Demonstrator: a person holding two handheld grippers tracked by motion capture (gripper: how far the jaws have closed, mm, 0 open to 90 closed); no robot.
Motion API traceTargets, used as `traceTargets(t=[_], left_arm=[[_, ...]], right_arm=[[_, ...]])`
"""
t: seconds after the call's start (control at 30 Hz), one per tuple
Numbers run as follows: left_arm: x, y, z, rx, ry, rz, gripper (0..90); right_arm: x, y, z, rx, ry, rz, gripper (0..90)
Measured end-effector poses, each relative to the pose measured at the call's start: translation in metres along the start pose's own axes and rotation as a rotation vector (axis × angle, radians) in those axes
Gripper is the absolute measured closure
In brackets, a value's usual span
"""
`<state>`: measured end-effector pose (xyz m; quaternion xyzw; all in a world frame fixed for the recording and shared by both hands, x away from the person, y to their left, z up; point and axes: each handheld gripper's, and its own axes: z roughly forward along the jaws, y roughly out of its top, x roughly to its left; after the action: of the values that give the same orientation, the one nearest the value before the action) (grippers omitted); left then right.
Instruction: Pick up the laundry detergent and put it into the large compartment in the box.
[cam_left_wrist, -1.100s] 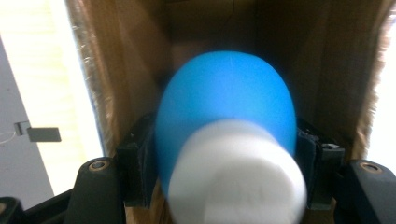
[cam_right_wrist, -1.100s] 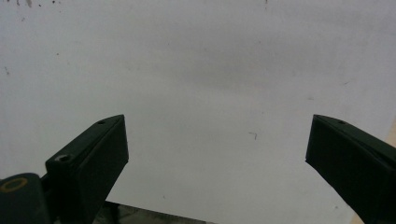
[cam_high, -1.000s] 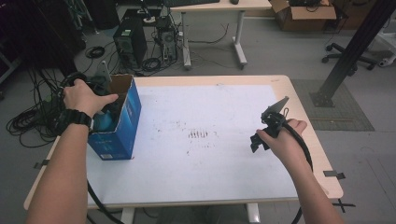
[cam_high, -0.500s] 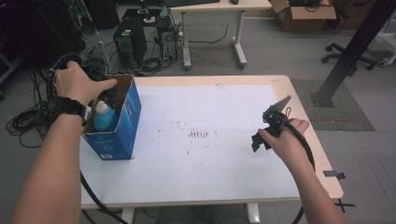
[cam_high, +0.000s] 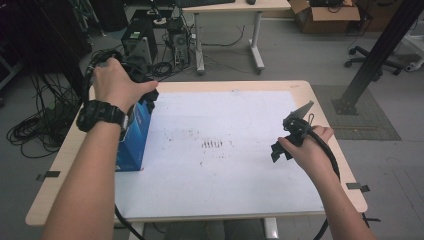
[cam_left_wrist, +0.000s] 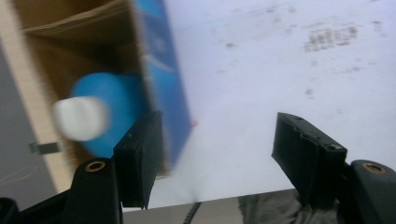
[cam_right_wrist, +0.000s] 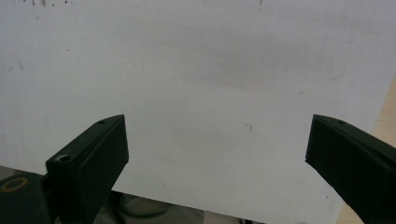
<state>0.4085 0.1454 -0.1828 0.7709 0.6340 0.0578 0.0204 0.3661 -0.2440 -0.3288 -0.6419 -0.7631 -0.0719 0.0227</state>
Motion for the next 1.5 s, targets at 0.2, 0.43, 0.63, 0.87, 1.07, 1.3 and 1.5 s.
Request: traceTargets(t=[0.2, 0.43, 0.63, 0.87, 1.07, 1.3, 1.5], left_arm=[[-0.035, 0.001, 0.012, 0.011, -0.035, 0.038, 32.9], [-0.057, 0.001, 0.033, 0.033, -0.066, 0.073, 30.4], [-0.064, 0.000, 0.042, 0.040, -0.107, 0.085, 24.2], [-0.066, -0.001, 0.048, 0.039, -0.137, 0.084, 15.6], [-0.069, -0.003, 0.052, 0.056, -0.141, 0.091, 11.1], [-0.071, -0.004, 0.051, 0.046, -0.137, 0.097, 4.9], [-0.071, -0.004, 0.050, 0.039, -0.135, 0.096, 5.0]], right_arm=[[-0.002, -0.004, -0.007, -0.011, 0.001, -0.001, 6.0], [-0.005, -0.008, -0.011, -0.021, 0.005, 0.004, 6.0], [-0.006, -0.010, -0.012, -0.025, 0.007, 0.005, 6.0], [-0.007, -0.010, -0.012, -0.023, 0.011, 0.001, 6.0], [-0.007, -0.011, -0.010, -0.025, 0.012, -0.006, 6.0], [-0.008, -0.012, -0.013, -0.030, 0.012, 0.002, 6.0], [-0.008, -0.012, -0.015, -0.035, 0.012, -0.002, 6.0]])
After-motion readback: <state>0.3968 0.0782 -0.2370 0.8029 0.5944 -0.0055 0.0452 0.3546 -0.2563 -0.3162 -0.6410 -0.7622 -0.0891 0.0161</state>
